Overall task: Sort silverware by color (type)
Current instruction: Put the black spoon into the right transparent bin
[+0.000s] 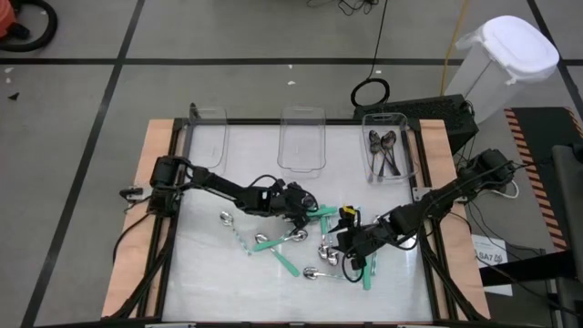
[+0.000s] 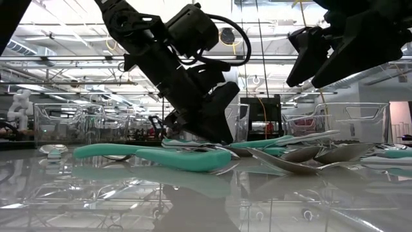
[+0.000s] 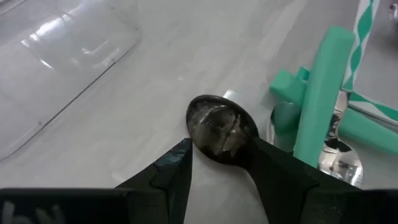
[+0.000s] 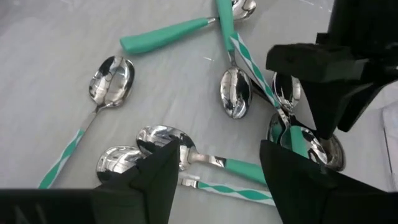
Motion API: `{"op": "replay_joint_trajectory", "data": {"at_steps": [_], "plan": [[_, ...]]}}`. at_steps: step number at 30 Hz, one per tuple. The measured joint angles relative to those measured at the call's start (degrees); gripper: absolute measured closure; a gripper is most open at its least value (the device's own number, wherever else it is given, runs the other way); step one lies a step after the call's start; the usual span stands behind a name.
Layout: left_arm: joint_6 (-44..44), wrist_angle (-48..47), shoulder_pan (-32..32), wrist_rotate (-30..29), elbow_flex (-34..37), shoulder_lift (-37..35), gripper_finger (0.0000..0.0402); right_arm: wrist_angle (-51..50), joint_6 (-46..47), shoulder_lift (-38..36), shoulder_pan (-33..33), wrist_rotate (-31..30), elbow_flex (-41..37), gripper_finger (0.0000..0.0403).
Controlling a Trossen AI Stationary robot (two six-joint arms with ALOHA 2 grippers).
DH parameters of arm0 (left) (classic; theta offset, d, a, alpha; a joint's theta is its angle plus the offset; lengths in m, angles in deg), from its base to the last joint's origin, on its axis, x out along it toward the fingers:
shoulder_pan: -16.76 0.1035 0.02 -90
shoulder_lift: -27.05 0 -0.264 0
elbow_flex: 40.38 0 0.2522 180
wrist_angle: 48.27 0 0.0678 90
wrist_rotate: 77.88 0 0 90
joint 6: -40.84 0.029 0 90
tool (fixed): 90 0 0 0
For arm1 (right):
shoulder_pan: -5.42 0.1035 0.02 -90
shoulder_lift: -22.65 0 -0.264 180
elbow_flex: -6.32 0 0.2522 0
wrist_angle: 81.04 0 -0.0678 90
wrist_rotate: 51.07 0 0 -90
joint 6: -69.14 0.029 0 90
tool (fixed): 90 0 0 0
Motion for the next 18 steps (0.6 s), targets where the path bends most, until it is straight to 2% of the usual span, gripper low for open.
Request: {"op": "replay_joint_trajectory", "data": {"at_steps": [18], "plan": [[-1.14, -7.38, 1.06, -2.25, -0.13, -0.81, 0.0240, 0.03, 0.13, 0.00, 0.00, -0.05, 0.00, 0.0187]]}}
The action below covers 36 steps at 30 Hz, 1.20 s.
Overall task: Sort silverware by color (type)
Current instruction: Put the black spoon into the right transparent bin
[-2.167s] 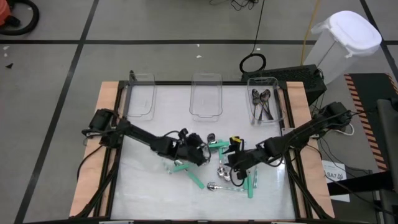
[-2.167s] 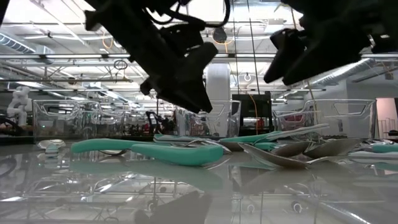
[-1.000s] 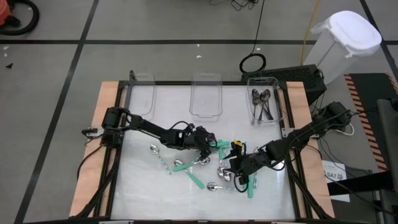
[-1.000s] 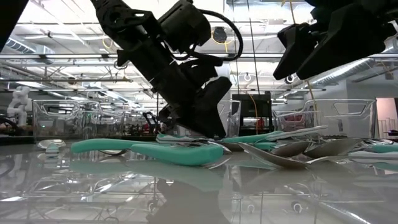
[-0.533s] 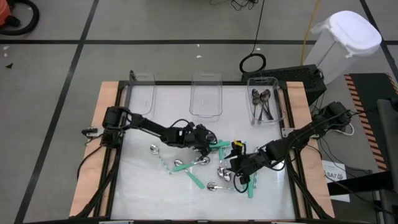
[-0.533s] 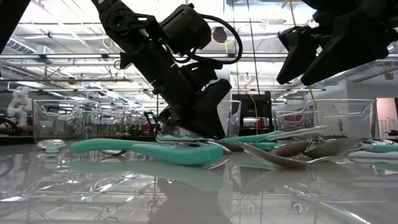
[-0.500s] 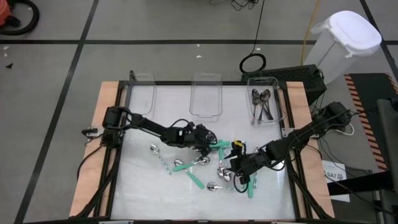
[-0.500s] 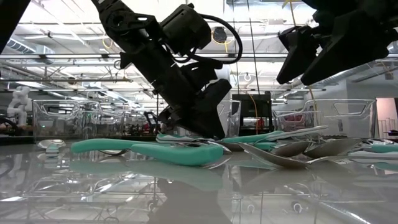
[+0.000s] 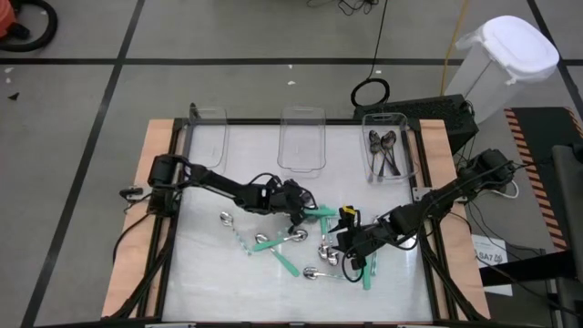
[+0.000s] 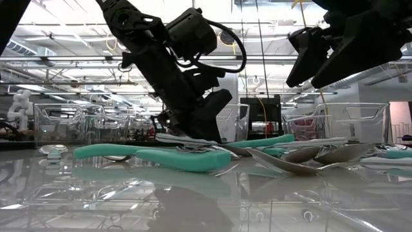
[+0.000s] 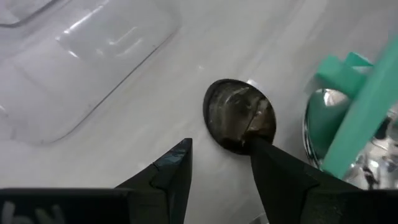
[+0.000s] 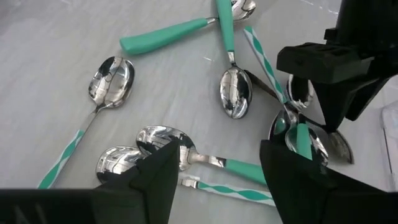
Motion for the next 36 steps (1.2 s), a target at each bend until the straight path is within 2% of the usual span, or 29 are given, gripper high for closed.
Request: {"op": "replay_joint_trajectory", "data": {"at_steps": [8, 13, 20, 36], "plan": [[-2.02, -5.88, 0.07, -0.76, 0.20, -2.34, 0.0240, -0.28, -0.15, 0.00, -0.02, 0.00, 0.01, 0.0187], [-2.17, -2.64, -0.64, 2.64, 0.17, -2.51, 0.0240, -0.56, -0.17, 0.00, -0.09, -0.02, 0.00, 0.0187], [-3.78, 2.79, -1.03, 2.82, 0.15, -2.47, 0.0240, -0.08, -0.15, 0.00, -0.09, -0.02, 0.00, 0.0187], [-4.58, 4.31, -0.63, 2.80, 0.13, 0.72, 0.0240, 0.16, 0.00, 0.00, -0.07, 0.00, 0.01, 0.0187]]}}
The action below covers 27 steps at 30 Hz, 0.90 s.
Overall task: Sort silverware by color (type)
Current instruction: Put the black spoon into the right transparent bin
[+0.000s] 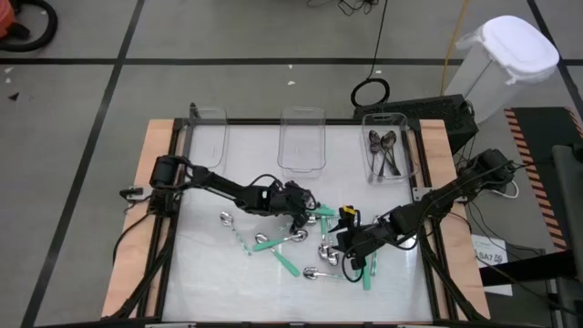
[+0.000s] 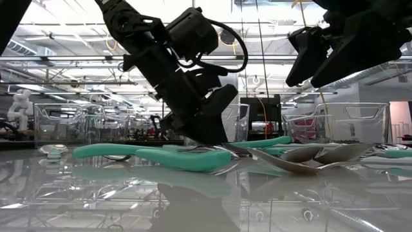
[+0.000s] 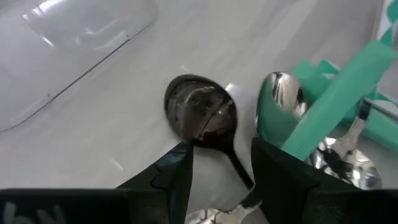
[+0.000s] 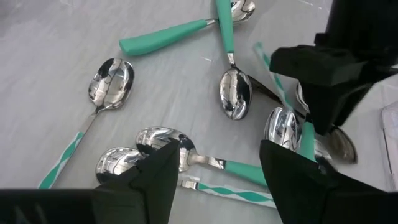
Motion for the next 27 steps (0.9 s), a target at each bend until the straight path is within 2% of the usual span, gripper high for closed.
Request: {"op": "replay_joint_trajectory", "data": {"at_steps": [24, 27], "plan": [[1.24, 2.36, 1.22, -1.41, -0.13, 2.66, 0.0241, 0.06, -0.04, 0.00, 0.02, -0.02, -0.01, 0.0187], [1.43, 2.40, 1.26, -1.36, -0.11, 2.65, 0.0252, -0.08, -0.04, 0.00, 0.02, -0.01, -0.01, 0.0187]]}}
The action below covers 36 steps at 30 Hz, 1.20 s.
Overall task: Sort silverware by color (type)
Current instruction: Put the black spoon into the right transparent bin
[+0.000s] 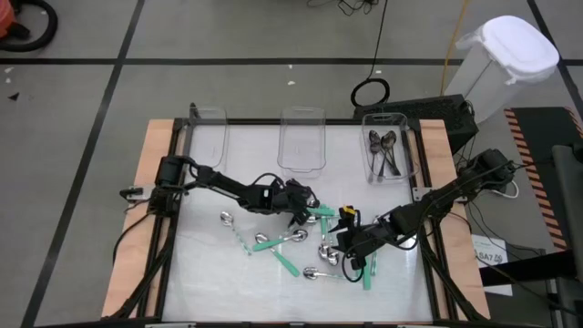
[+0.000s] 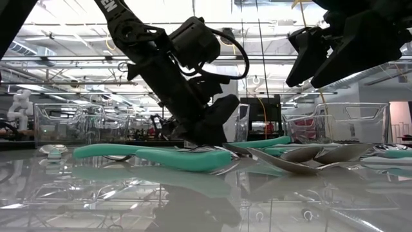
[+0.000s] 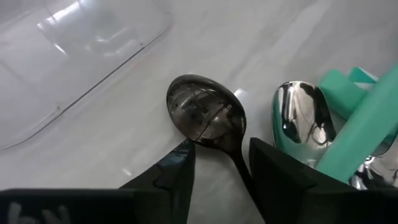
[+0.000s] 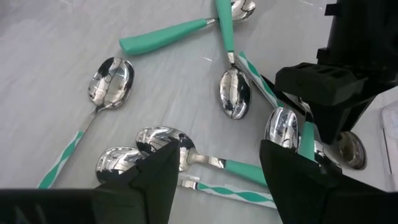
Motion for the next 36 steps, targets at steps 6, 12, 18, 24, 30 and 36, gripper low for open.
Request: {"op": "replay_joint_trajectory", "data": {"at_steps": [6, 12, 18, 24, 30, 36], "plan": [[0.48, 0.24, 0.12, 0.53, 0.07, -0.04, 0.0327, -0.03, -0.11, 0.00, -0.02, 0.00, 0.01, 0.0187], [1.37, 1.83, -0.04, 1.79, 0.07, -0.02, 0.0392, -0.01, 0.09, 0.00, -0.01, 0.00, 0.01, 0.0187], [2.28, 3.39, -0.30, 3.58, 0.04, -0.47, 0.0393, 0.13, 1.55, 0.00, 0.00, 0.01, 0.00, 0.0187], [5.00, -1.96, -2.07, 3.39, -5.63, -1.01, 0.0394, 0.08, 1.61, 0.00, 0.00, -0.01, 0.00, 0.0187], [8.46, -15.81, -4.69, -0.40, -16.23, -1.07, 0.0394, -0.44, 2.17, 0.00, 0.00, -1.47, 0.01, 0.0187], [9.43, -27.96, -7.80, -6.41, -25.32, -1.16, 0.0394, -1.99, 4.50, 0.00, 0.00, -1.50, 0.00, 0.0187]]}}
